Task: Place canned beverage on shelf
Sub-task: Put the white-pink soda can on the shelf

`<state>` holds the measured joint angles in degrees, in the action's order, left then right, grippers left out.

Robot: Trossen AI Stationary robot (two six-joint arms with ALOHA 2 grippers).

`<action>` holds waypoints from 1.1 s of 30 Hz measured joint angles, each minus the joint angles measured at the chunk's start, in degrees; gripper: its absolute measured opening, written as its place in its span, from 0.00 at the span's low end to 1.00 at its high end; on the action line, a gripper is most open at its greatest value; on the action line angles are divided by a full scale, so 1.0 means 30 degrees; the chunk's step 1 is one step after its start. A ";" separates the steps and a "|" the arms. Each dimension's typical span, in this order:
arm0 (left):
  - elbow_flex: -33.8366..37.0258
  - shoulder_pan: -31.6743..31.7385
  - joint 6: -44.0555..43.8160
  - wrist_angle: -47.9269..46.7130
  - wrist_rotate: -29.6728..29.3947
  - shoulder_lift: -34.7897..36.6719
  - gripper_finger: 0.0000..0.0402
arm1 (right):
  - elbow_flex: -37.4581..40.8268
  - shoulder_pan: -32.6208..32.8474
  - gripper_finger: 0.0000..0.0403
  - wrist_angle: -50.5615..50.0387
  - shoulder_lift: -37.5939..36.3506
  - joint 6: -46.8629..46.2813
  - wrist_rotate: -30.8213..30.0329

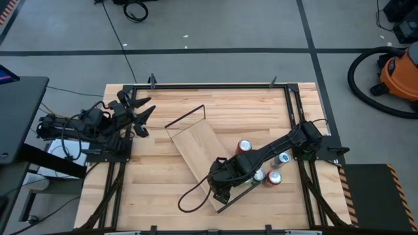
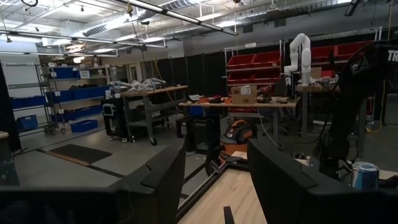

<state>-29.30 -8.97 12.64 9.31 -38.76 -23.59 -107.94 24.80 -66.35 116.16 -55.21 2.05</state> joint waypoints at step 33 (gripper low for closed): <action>0.0000 0.0001 0.0000 -0.0067 0.0000 -0.0001 0.45 | -0.0042 -0.2188 0.91 -0.1018 -0.0182 0.3260 -0.1305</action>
<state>-29.30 -8.97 12.64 9.10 -38.76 -23.60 -108.07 18.24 -69.40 115.61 -45.43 -1.87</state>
